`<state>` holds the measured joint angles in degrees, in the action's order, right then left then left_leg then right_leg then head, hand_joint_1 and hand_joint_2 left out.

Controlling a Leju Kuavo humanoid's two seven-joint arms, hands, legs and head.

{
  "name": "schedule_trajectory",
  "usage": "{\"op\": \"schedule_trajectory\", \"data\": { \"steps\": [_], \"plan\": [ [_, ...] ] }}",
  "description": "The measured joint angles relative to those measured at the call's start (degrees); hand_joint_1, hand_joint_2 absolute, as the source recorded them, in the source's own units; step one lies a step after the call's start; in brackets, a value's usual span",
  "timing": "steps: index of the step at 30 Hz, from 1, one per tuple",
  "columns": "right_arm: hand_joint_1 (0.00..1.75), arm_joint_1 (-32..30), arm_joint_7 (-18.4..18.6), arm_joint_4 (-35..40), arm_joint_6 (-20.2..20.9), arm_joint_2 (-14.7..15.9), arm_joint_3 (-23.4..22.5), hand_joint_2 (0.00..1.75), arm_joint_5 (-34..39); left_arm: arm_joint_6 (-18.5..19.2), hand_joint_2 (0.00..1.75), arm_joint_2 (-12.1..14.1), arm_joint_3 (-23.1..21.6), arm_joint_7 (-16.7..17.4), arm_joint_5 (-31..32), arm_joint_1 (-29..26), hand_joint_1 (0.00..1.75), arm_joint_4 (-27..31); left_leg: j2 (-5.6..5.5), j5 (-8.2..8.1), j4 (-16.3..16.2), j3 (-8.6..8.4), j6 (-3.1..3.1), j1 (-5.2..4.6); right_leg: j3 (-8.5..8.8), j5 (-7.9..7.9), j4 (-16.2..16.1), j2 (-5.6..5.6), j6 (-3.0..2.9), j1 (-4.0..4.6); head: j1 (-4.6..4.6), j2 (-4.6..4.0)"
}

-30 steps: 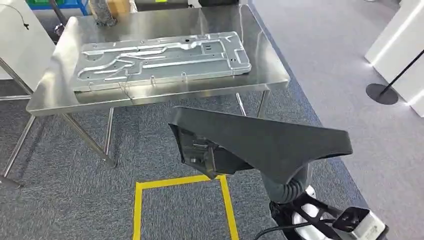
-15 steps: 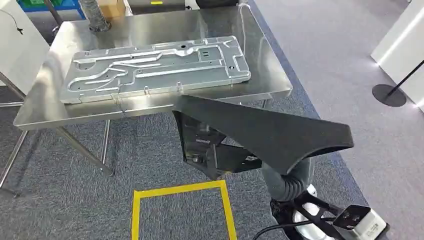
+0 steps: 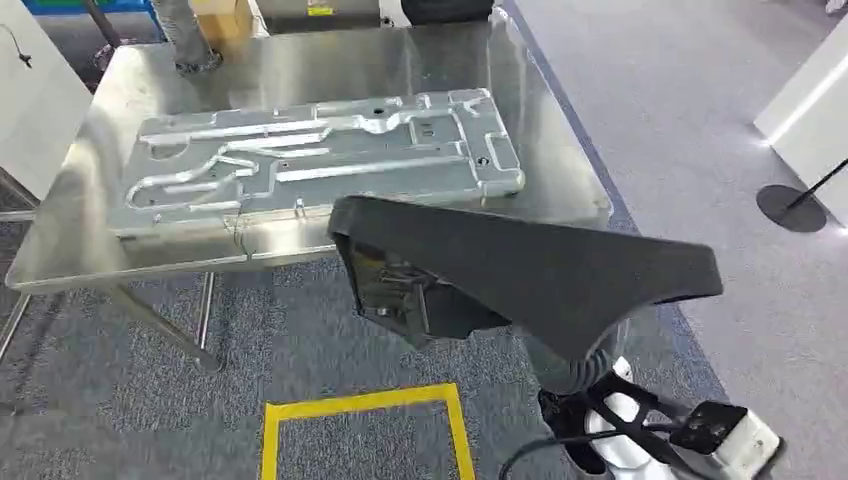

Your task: Take the parts from the cabinet and place them on the table.

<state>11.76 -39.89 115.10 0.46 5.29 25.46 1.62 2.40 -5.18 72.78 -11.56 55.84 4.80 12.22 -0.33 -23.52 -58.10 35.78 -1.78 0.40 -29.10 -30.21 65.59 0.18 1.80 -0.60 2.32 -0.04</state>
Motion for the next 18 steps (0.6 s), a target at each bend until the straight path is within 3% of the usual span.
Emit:
{"op": "schedule_trajectory", "data": {
  "steps": [1,3,4,5,6,7,8,9,11,12,13,14,15,16,18],
  "plan": [
    [1.75,0.33,-0.04,-0.07,0.24,0.0,0.02,1.75,0.13,0.0,1.75,0.0,0.04,-0.13,-0.09,0.13,0.0,0.0,-0.01,-0.5,0.2,-0.81,-0.27,-0.02,-2.91,-0.69,3.83,0.02,-0.14,-0.01,0.0,-0.02],
    [1.75,0.3,-0.04,-0.18,0.41,0.0,0.02,1.75,0.26,0.0,1.75,0.0,0.07,-0.26,-0.17,0.15,0.0,0.0,-0.18,-1.8,0.43,-2.42,-0.38,-0.05,-8.04,-5.28,8.84,0.01,0.22,-0.04,0.0,-0.02],
    [1.75,0.3,-0.02,-0.31,0.41,0.02,0.02,1.75,0.26,0.0,1.75,0.0,0.07,-0.31,-0.17,0.05,0.0,0.0,-0.28,-2.62,0.43,-3.45,-0.38,-0.05,-9.94,-7.67,9.38,0.01,0.37,-0.08,0.0,0.0],
    [1.75,0.3,-0.02,-0.35,0.39,0.04,0.02,1.75,0.26,0.0,1.75,0.0,0.07,-0.33,-0.18,-0.1,0.0,0.0,-0.33,-3.45,0.43,-4.55,-0.35,-0.05,-10.91,-8.5,8.36,0.01,0.46,-0.14,0.0,0.0],
    [1.75,0.31,-0.02,-0.35,0.39,0.04,0.02,1.75,0.26,0.0,1.75,0.0,0.09,-0.33,-0.17,-0.17,0.0,0.0,-0.4,-4.35,0.43,-5.75,-0.26,-0.05,-11.1,-7.63,5.84,0.0,0.37,-0.16,0.0,-0.02],
    [1.75,0.31,-0.02,-0.35,0.33,0.04,0.02,1.75,0.26,0.0,1.75,-0.02,0.09,-0.33,-0.15,-0.19,0.0,0.0,-0.43,-5.25,0.43,-6.97,-0.11,-0.05,-10.79,-4.71,2.35,0.0,0.13,-0.15,0.0,0.0],
    [1.75,0.3,-0.02,-0.35,0.22,0.06,0.02,1.75,0.26,0.02,1.75,-0.04,0.09,-0.33,-0.15,-0.19,0.0,0.0,-0.42,-6.15,0.47,-7.96,0.06,-0.07,-10.45,0.36,-1.6,-0.02,-0.12,-0.13,-0.02,-0.02],
    [1.75,0.29,-0.02,-0.44,0.07,0.11,0.02,1.75,0.26,0.04,1.75,-0.09,0.13,-0.35,-0.15,-0.28,0.0,-0.04,-0.4,-6.88,0.44,-8.44,0.2,-0.12,-10.61,6.96,-5.29,-0.17,-0.54,-0.05,-0.02,-0.02],
    [1.75,0.18,0.02,-0.35,-0.9,0.18,0.04,1.75,-0.05,0.09,1.75,-0.09,0.13,-0.52,-0.02,-0.14,0.0,-0.04,-0.62,-8.97,0.44,-9.73,1.12,-0.36,-10.12,7.79,-5.51,-0.23,-1.45,0.53,0.02,-0.02],
    [1.75,0.21,0.06,0.34,-1.9,0.24,0.04,1.75,-0.68,0.22,1.75,-0.07,0.13,-0.65,0.04,-0.14,0.0,-0.04,-0.55,-8.72,-0.42,-11.08,1.49,-0.38,-9.45,7.13,-5.96,0.01,-2.01,0.33,0.0,-0.02],
    [1.75,0.45,0.07,0.85,-2.61,0.28,0.04,1.75,-0.79,0.37,1.75,-0.07,0.13,-0.74,0.11,0.0,0.0,-0.04,-0.54,-7.96,-0.79,-11.09,1.79,-0.37,-8.86,6.48,-6.06,-0.02,-2.45,0.48,0.0,0.0],
    [1.75,0.61,0.0,1.93,-3.54,0.31,0.04,1.75,-0.87,0.63,1.75,0.09,0.13,-0.81,0.2,0.24,0.0,-0.02,-0.39,-7.91,-2.46,-10.26,1.92,-0.29,-7.75,6.42,-6.26,0.09,-2.84,0.1,0.02,0.0],
    [1.75,1.06,-0.07,2.62,-3.96,0.39,-0.02,1.75,-0.73,0.89,1.75,0.11,0.11,-0.9,0.33,0.43,0.0,-0.02,-0.19,-7.14,-5.83,-8.74,2.11,-0.18,-6.84,5.75,-6.42,0.03,-3.14,0.13,-0.02,-0.02],
    [1.75,1.84,-0.07,2.71,-3.58,0.42,-0.46,1.75,-0.22,1.03,1.75,0.11,0.11,-0.94,0.64,0.59,0.0,-0.04,-0.11,-7.7,-9.7,-6.24,2.46,-0.13,-6.26,5.34,-6.43,-0.04,-3.42,0.11,-0.02,0.0],
    [1.75,2.95,-0.04,2.88,-1.23,0.44,-2.61,1.75,0.37,1.07,1.75,0.04,0.09,-0.88,0.77,0.57,0.0,-0.04,-0.1,-12.19,-15.72,-0.98,2.69,0.03,-5.07,4.15,-6.42,0.16,-3.53,0.13,0.02,0.0]
  ]
}}
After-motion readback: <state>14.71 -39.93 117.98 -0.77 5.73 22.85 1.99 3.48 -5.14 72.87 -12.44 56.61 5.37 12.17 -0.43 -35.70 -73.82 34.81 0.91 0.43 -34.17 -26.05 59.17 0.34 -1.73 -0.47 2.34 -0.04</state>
